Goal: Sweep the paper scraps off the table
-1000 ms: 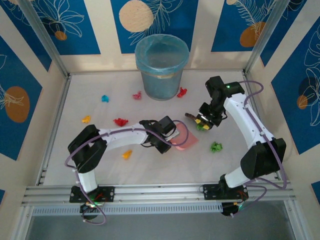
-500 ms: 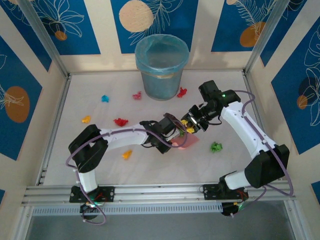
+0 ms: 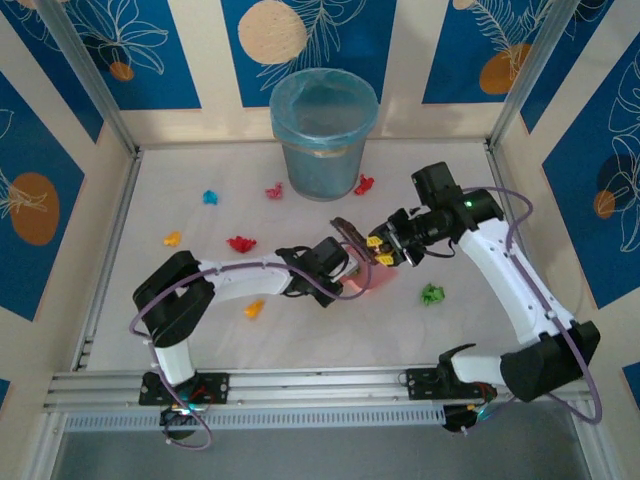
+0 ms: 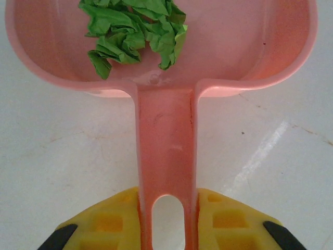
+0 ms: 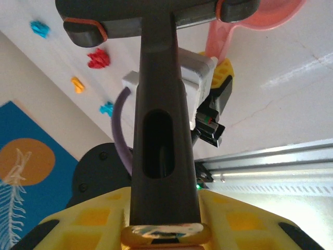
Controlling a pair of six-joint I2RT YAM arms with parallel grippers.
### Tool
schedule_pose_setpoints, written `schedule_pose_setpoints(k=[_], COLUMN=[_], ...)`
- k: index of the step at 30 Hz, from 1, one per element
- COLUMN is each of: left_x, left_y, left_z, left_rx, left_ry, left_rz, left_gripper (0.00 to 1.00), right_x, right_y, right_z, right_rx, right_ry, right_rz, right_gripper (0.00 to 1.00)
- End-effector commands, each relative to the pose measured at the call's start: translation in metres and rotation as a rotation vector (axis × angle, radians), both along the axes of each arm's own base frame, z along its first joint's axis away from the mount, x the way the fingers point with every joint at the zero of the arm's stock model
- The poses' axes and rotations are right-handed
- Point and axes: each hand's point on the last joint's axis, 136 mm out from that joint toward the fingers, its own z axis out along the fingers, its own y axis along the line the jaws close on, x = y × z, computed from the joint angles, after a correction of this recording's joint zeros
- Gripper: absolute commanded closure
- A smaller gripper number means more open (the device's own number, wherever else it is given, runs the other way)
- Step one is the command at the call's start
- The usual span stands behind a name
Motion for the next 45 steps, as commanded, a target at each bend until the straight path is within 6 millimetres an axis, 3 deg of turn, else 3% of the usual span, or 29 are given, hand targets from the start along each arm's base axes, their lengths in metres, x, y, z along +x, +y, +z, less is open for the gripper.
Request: schedule_pose_setpoints(k=[1, 8, 13, 17, 26, 35, 45], left_x=[-0.003, 0.005, 0.007, 0.006, 0.004, 0.004, 0.008], left_y=[0.019, 0.019, 0.020, 0.022, 0.033, 0.053, 0.044], left_z=[-0.007, 0.008, 0.030, 0.051, 0.107, 0.179, 0.245], left_rx=[0.057, 0.028, -0.010, -0.044, -0.134, -0.238, -0.306], left_ry=[-0.007, -0.064, -0.097, -0.115, -0.179, -0.288, -0.307], left_rz=[0.042, 0.066, 0.080, 0.091, 0.126, 0.180, 0.180], left_gripper=[1.00, 1.00, 1.00, 1.00, 1.00, 1.00, 1.00], right_x=[-0.002, 0.002, -0.003, -0.005, 0.010, 0.023, 0.027], right_y=[-0.016, -0.067, -0.117, -0.136, -0.116, -0.094, -0.086], right_z=[0.014, 0.028, 0.022, 0.012, -0.003, -0.015, -0.020], right_rx=[0.022, -0.046, -0.185, -0.229, -0.195, -0.192, -0.187], right_ry=[-0.045, -0.181, -0.220, -0.225, -0.227, -0.197, -0.179], right_rz=[-0.098, -0.244, -0.353, -0.368, -0.287, -0.199, -0.174], right_gripper=[1.00, 1.00, 1.00, 1.00, 1.00, 1.00, 1.00])
